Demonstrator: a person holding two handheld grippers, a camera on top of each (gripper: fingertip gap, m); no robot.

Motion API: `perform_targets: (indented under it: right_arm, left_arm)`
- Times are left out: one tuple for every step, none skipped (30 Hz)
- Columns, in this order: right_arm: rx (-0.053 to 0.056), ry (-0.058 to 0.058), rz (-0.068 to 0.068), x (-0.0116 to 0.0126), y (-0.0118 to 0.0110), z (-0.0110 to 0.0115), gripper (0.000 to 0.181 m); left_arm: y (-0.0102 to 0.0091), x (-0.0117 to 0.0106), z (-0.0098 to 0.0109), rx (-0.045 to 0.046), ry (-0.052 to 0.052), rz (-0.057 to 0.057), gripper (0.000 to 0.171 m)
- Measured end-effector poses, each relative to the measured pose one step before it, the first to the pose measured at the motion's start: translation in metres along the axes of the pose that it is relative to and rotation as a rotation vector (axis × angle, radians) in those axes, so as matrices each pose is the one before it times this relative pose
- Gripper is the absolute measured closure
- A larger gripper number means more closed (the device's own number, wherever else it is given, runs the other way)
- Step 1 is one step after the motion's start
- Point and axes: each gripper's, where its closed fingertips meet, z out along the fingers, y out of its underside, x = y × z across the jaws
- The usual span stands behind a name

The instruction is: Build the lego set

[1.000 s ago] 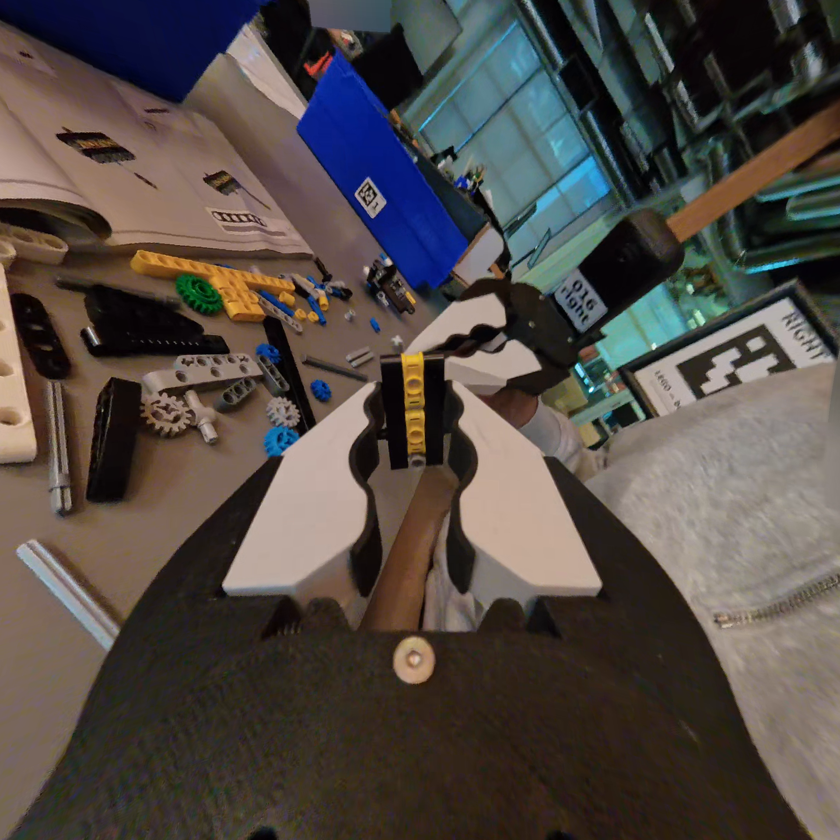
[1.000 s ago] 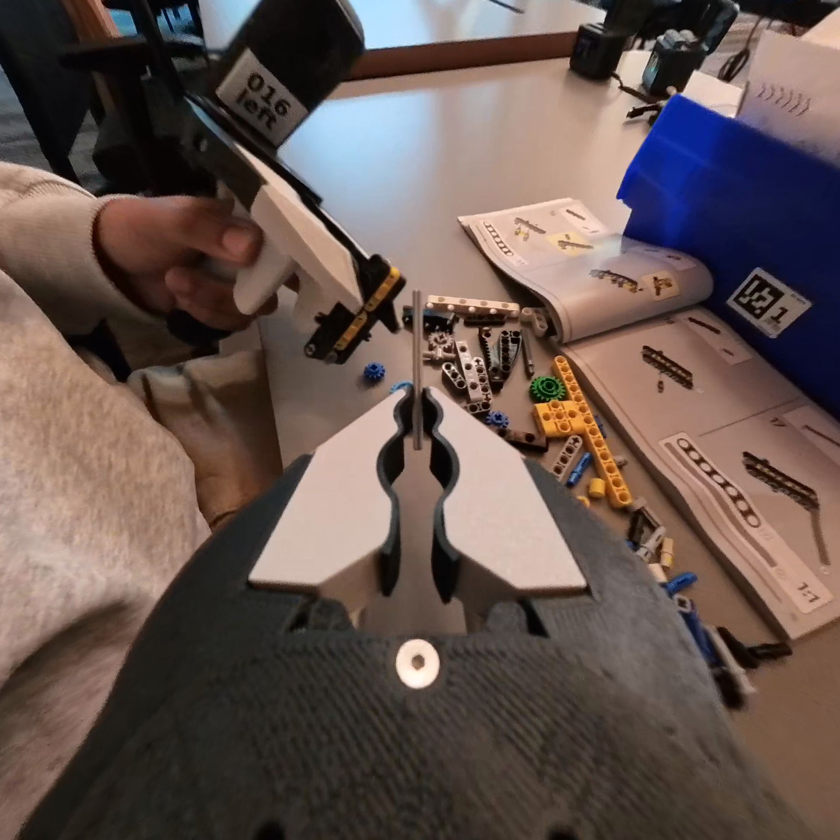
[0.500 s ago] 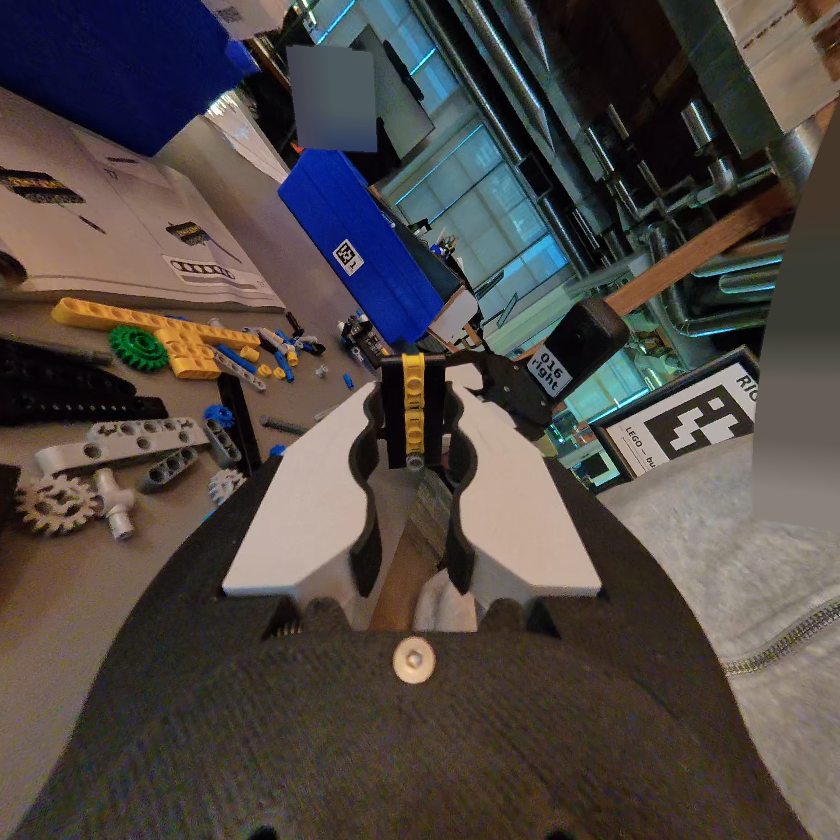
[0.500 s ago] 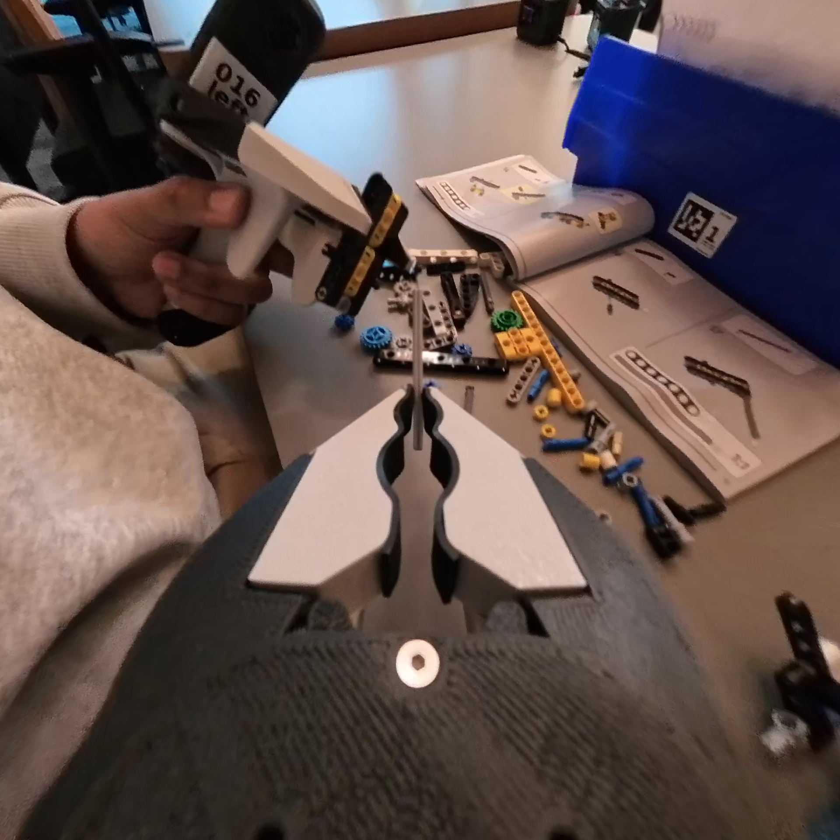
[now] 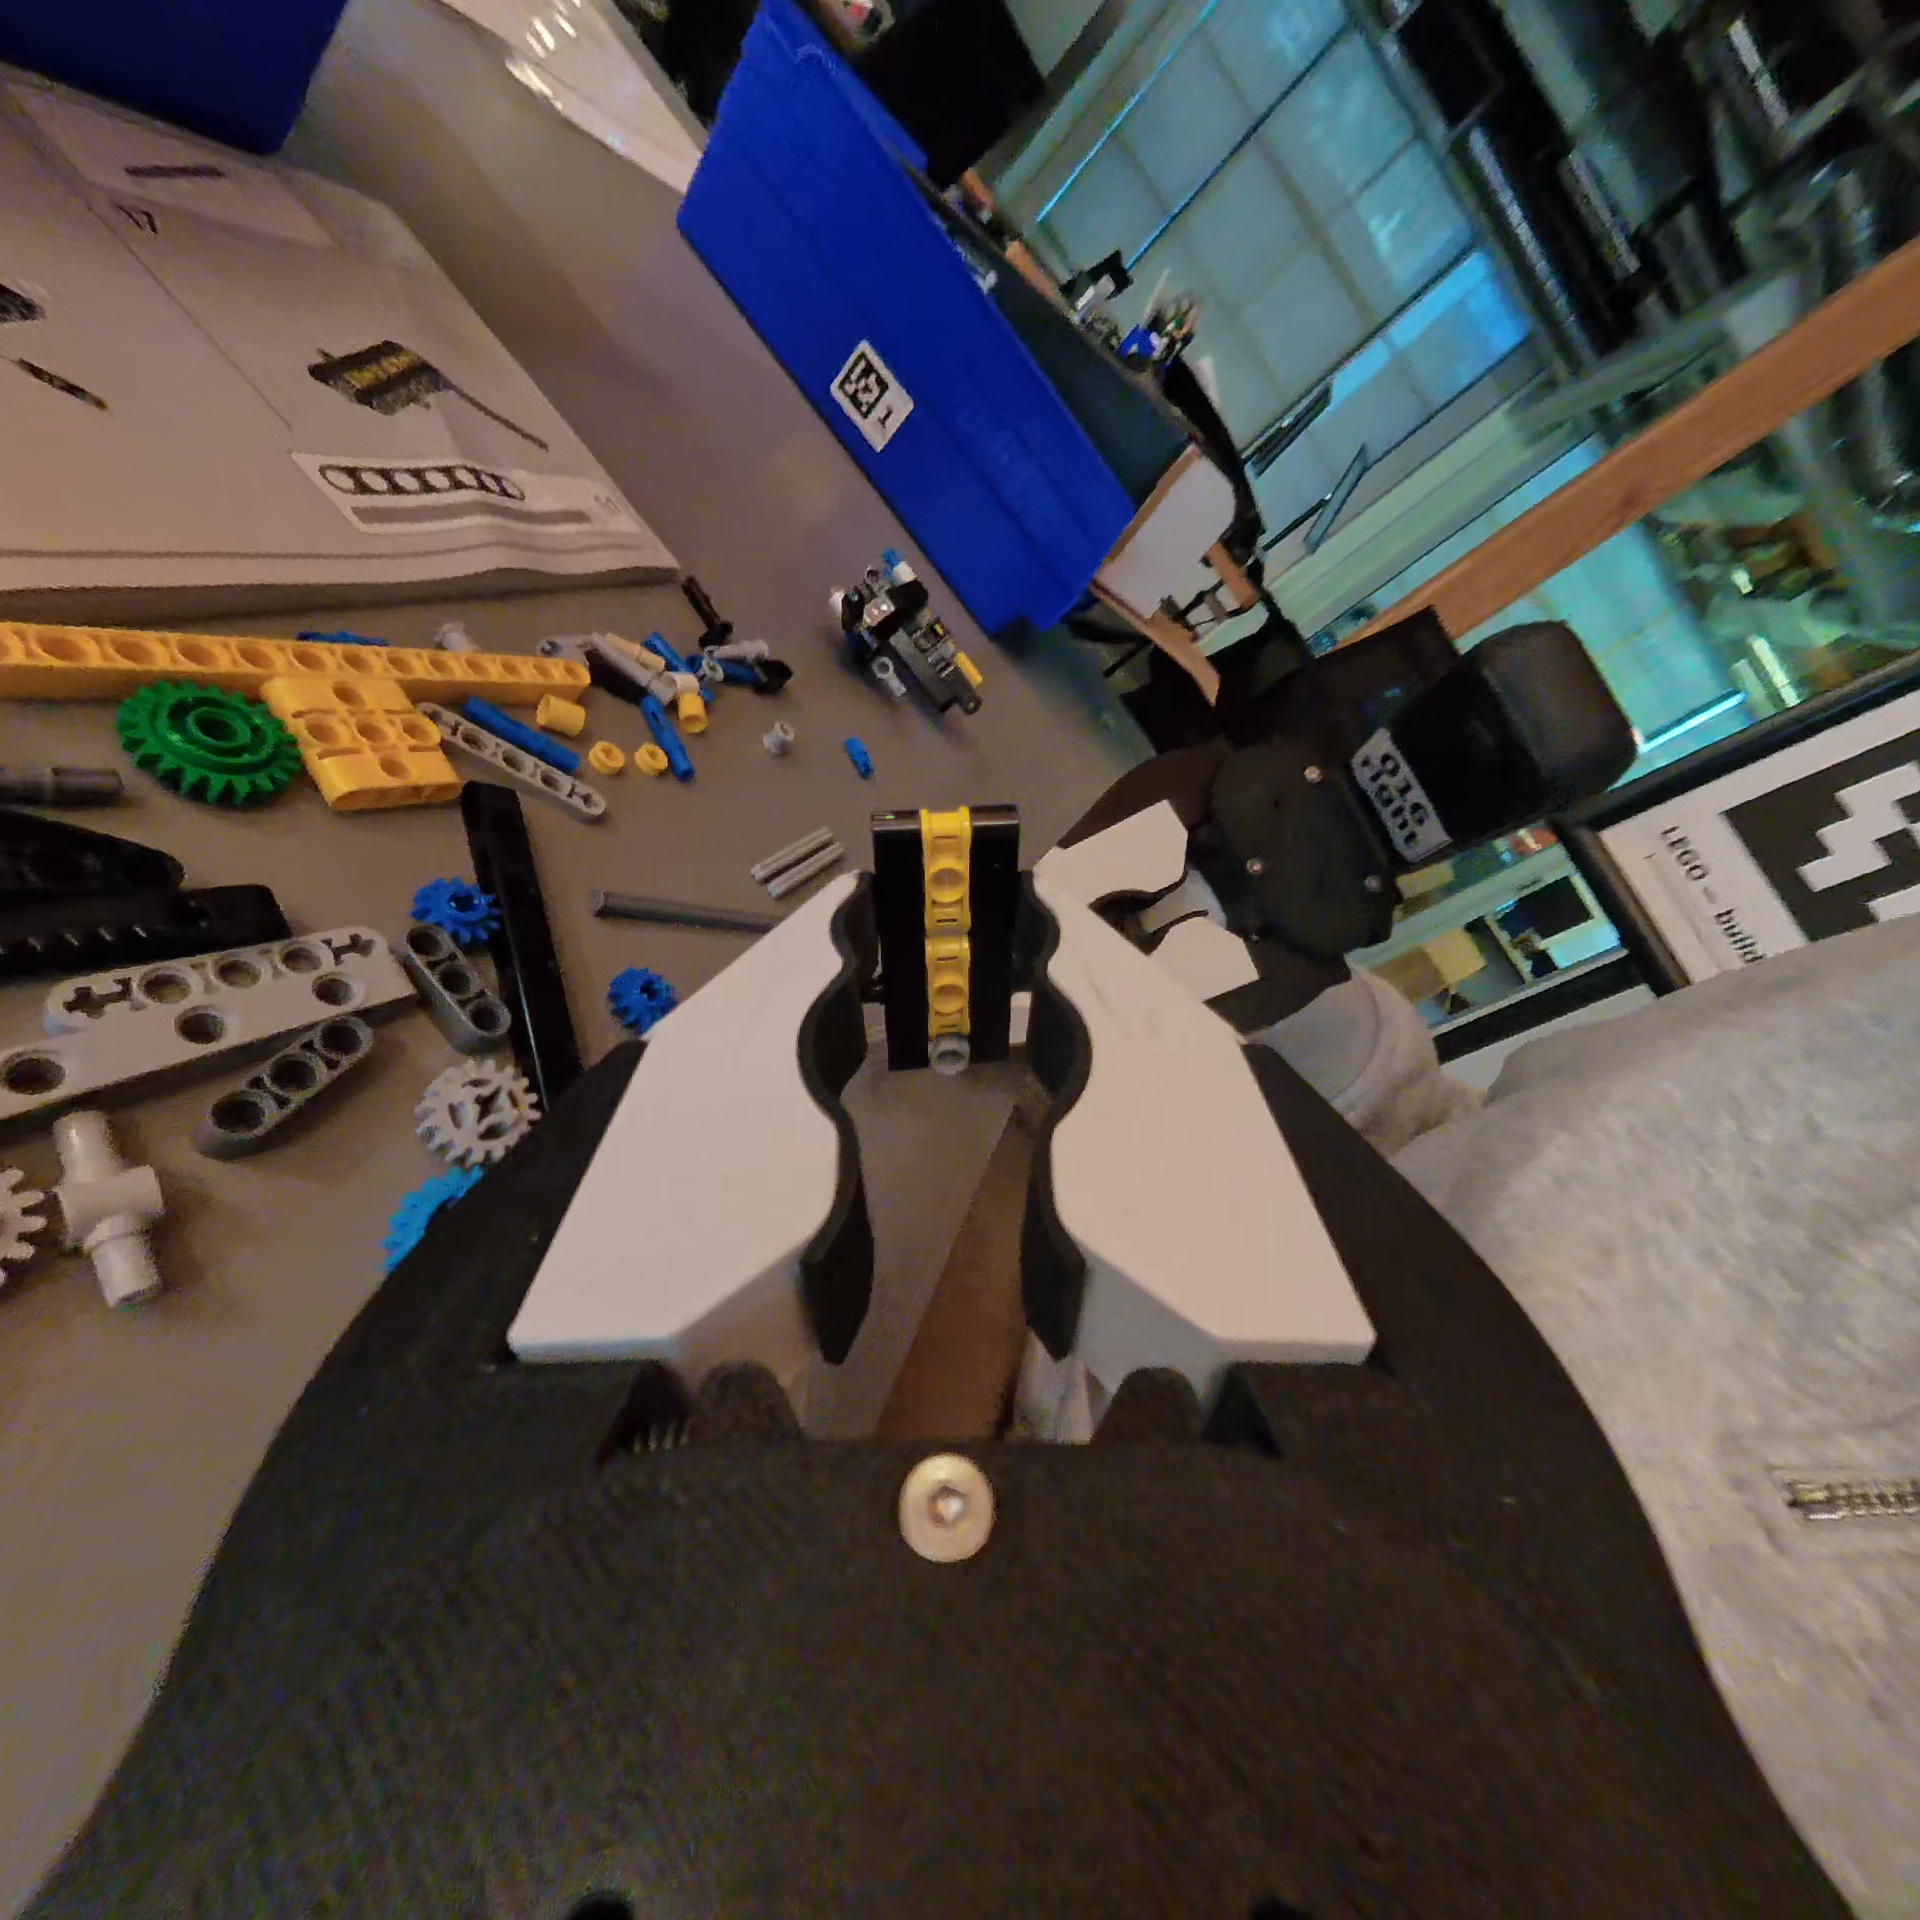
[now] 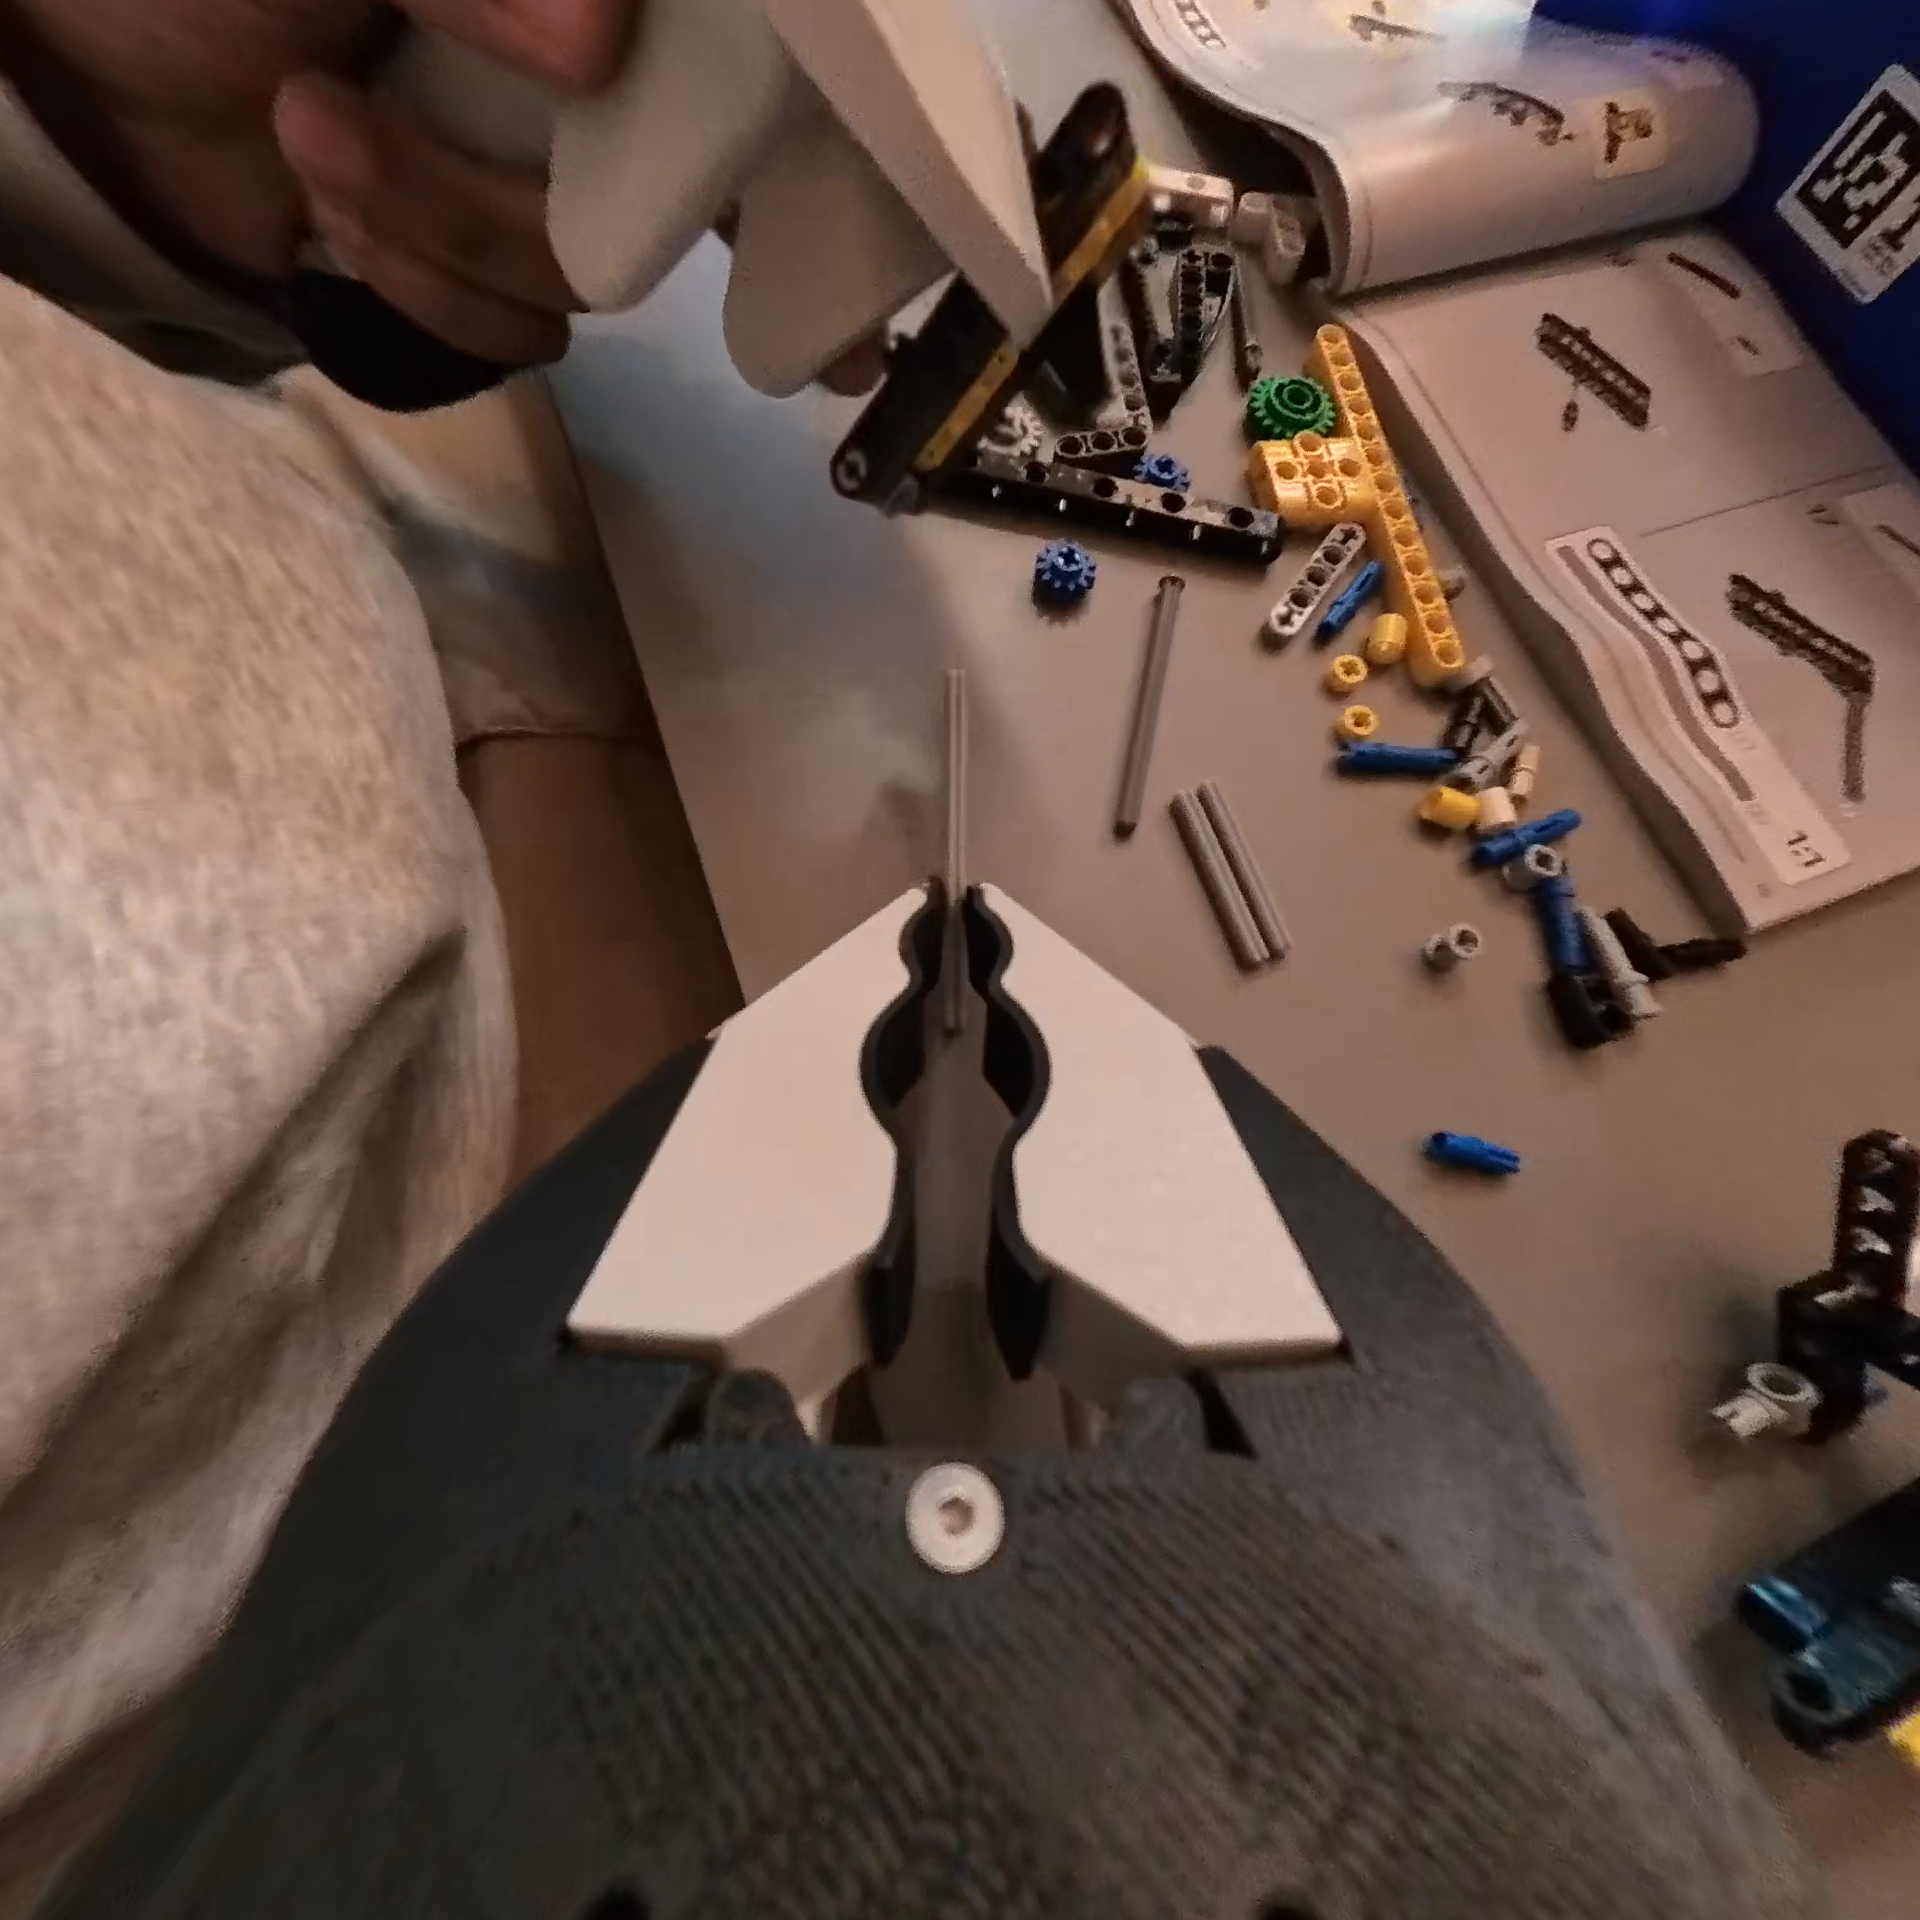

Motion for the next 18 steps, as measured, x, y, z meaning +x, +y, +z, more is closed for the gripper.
perform_targets:
  right_arm:
    - [-0.0117, 0.0182, -0.0072, 0.00144, 0.00175, 0.00118, 0.179]
    - [-0.0063, 0.0154, -0.0095, 0.00084, 0.00078, 0.00092, 0.179]
    - [0.0016, 0.0088, -0.0085, 0.00021, -0.00034, 0.00012, 0.179]
    - [0.0009, 0.0067, -0.0036, 0.00034, -0.00002, -0.00007, 0.179]
    - [0.0005, 0.0059, 0.0001, 0.00072, 0.00011, -0.00005, 0.179]
    - [0.0011, 0.0026, -0.0013, 0.00020, 0.00003, -0.00019, 0.179]
    - [0.0012, 0.0039, -0.0017, 0.00042, 0.00016, -0.00036, 0.178]
    - [0.0028, 0.0012, -0.0005, 0.00042, 0.00016, -0.00074, 0.176]
    - [0.0070, -0.0014, 0.0030, 0.00053, -0.00035, -0.00133, 0.174]
    - [0.0136, -0.0020, 0.0095, 0.00112, -0.00123, -0.00199, 0.172]
    - [0.0210, -0.0064, 0.0140, 0.00095, -0.00223, -0.00263, 0.169]
    - [0.0249, -0.0064, 0.0160, 0.00163, -0.00264, -0.00344, 0.167]
    - [0.0228, 0.0009, 0.0130, 0.00333, -0.00200, -0.00392, 0.165]
    - [0.0092, 0.0121, -0.0059, 0.00588, 0.00090, -0.00485, 0.164]
    - [-0.0080, 0.0373, -0.0306, 0.01034, 0.00496, -0.00642, 0.163]
    - [-0.0151, 0.0601, -0.0317, 0.01416, 0.00773, -0.00755, 0.162]
    - [-0.0058, 0.0548, -0.0155, 0.01343, 0.00724, -0.00722, 0.162]
    - [0.0029, 0.0167, 0.0136, 0.00667, 0.00536, -0.00596, 0.162]
  left_arm:
    - [0.00208, -0.00059, 0.00142, -0.00726, -0.0127, 0.0063, 0.146]
    - [0.00155, -0.00087, 0.00112, -0.00494, -0.0119, 0.0042, 0.146]
    - [0.00113, -0.00091, 0.00096, -0.00333, -0.0081, 0.0007, 0.146]
    - [0.00068, -0.00039, 0.00060, -0.00188, -0.0024, -0.0025, 0.146]
    - [0.00031, -0.00018, 0.00034, -0.00092, 0.0012, -0.0052, 0.146]
    - [-0.00001, -0.00042, 0.00008, -0.00120, 0.0008, -0.0062, 0.146]
    - [0.00009, -0.00046, -0.00028, -0.00201, 0.0000, -0.0045, 0.146]
    - [-0.00036, -0.00061, -0.00065, -0.00025, -0.0023, -0.0017, 0.146]
    - [-0.00098, -0.00106, -0.00130, 0.00203, -0.0055, 0.0007, 0.146]
    - [-0.00160, -0.00141, -0.00217, 0.00462, -0.0075, 0.0019, 0.146]
    - [-0.00266, -0.00196, -0.00314, 0.00866, -0.0077, 0.0010, 0.146]
    - [-0.00377, -0.00222, -0.00428, 0.01380, -0.0063, -0.0002, 0.146]
    - [-0.00482, -0.00249, -0.00520, 0.01835, -0.0052, -0.0026, 0.146]
    - [-0.00537, -0.00284, -0.00591, 0.01970, -0.0051, -0.0045, 0.146]
    - [-0.00574, -0.00294, -0.00652, 0.01945, -0.0052, -0.0035, 0.146]
    - [-0.00613, -0.00290, -0.00721, 0.01895, -0.0050, 0.0010, 0.146]
    - [-0.00657, -0.00298, -0.00775, 0.01882, -0.0058, 0.0061, 0.146]
    - [-0.00647, -0.00324, -0.00782, 0.01645, -0.0075, 0.0083, 0.146]
